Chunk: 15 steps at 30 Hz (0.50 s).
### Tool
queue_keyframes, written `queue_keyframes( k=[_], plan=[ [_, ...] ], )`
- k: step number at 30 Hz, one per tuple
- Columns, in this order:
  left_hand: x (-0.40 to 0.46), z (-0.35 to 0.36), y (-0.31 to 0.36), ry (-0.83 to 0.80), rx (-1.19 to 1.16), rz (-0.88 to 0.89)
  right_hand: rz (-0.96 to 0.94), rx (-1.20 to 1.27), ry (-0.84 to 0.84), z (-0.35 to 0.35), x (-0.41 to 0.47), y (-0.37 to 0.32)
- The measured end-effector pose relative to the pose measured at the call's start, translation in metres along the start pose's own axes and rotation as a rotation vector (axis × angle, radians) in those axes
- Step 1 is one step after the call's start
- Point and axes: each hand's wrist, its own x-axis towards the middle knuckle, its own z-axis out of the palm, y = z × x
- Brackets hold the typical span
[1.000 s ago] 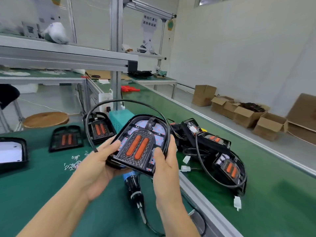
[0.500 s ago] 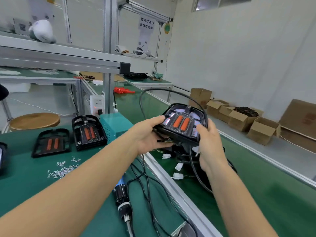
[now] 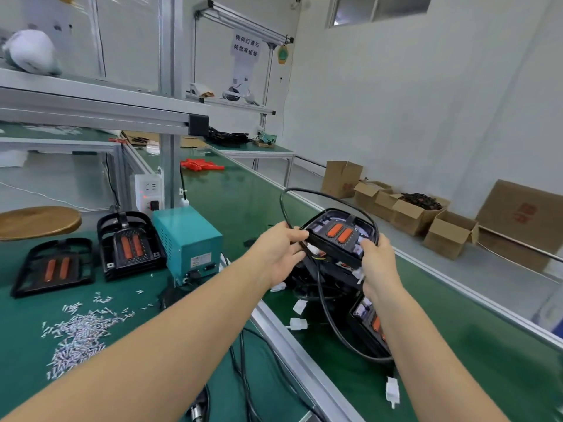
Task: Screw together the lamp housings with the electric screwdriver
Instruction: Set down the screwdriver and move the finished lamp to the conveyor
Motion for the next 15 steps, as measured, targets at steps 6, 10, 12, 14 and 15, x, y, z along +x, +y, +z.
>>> queue_keyframes(
  k=[6,10,12,14,15],
  plan=[
    [0.008,0.005,-0.016,-0.001,0.337,0.025,0.020,-0.133,0.092,0.005,0.018,0.011],
    [0.007,0.007,-0.024,0.014,0.722,0.123,0.052,-0.314,0.095,0.003,0.024,0.011],
    [0.009,0.003,-0.030,0.023,1.158,0.287,0.058,-0.414,0.080,0.001,0.027,0.012],
    [0.012,0.001,-0.036,-0.024,1.475,0.383,0.017,-0.524,0.075,-0.002,0.029,0.012],
    [0.013,0.000,-0.039,-0.058,1.569,0.389,-0.046,-0.589,0.053,-0.003,0.030,0.011]
  ],
)
